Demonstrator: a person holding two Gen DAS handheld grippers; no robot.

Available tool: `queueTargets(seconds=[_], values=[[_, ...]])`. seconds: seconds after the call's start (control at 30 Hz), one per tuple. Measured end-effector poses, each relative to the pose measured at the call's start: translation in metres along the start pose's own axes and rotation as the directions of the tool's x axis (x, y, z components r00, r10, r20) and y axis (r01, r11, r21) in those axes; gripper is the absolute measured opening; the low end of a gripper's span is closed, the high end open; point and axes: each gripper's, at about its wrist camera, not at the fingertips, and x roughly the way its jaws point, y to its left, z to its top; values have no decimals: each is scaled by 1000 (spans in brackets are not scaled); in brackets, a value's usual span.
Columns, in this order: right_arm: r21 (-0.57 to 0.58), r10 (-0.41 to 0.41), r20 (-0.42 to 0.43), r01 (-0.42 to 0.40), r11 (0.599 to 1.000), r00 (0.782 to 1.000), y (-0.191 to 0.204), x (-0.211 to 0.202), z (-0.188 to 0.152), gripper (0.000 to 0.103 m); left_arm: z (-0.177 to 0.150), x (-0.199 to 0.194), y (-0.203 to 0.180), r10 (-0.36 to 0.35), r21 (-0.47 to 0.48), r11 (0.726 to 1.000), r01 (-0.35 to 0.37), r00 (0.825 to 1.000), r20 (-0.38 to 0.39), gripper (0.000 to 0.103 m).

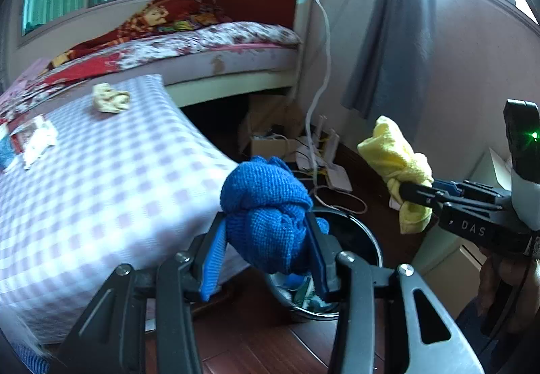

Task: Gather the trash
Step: 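Carry the yellow cloth and blue sock over the black bin, then open both tools to drop the cloth and sock into the bin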

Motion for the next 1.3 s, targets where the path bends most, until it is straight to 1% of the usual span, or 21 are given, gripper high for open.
queueTargets(seconds=[0.27, 0.4, 0.6, 0.8, 0.87, 0.9, 0.93, 0.97, 1.0, 1.07, 1.1, 1.2, 1.3], values=[[8, -2, -73, 2, 1000, 997, -26, 10, -18, 32, -5, 28, -34, -64, 39, 997, 66, 997, -53, 45], [0, 6, -115, -6, 1000, 993, -34, 24, -25, 32, -8, 44, -37, -74, 35, 996, 76, 994, -78, 45], [-30, 37, -172, -43, 999, 984, -42, 48, -36, 32, -18, 72, -35, -100, 0, 995, 101, 986, -137, 45], [-54, 55, -234, -69, 996, 971, -46, 72, -45, 33, -23, 98, -41, -147, -3, 989, 149, 968, -203, 47], [-63, 74, -264, -94, 994, 962, -48, 83, -48, 36, -26, 107, -43, -177, -12, 984, 178, 960, -217, 55], [-76, 68, -288, -94, 993, 955, -49, 91, -51, 45, -28, 112, -43, -188, -17, 982, 189, 956, -224, 72], [-87, 49, -311, -79, 993, 949, -50, 99, -54, 66, -31, 115, -43, -166, -18, 986, 167, 958, -233, 86], [-89, 21, -319, -52, 995, 947, -54, 104, -57, 76, -33, 117, -41, -163, -26, 987, 161, 959, -232, 88], [-82, -5, -322, -22, 996, 947, -60, 108, -59, 81, -35, 119, -39, -166, -33, 986, 163, 957, -237, 88], [-25, -6, -348, -3, 1000, 938, -73, 113, -64, 81, -40, 122, -37, -131, -36, 991, 126, 958, -255, 94], [-17, -12, -351, 6, 1000, 936, -76, 112, -65, 82, -40, 122, -35, -120, -36, 993, 114, 958, -261, 99], [-33, -31, -331, 21, 999, 943, -73, 108, -63, 102, -45, 121, -34, -81, -27, 997, 77, 962, -261, 100], [-52, -44, -318, 28, 998, 947, -68, 106, -61, 102, -46, 118, -33, -59, -23, 998, 55, 966, -252, 102]])
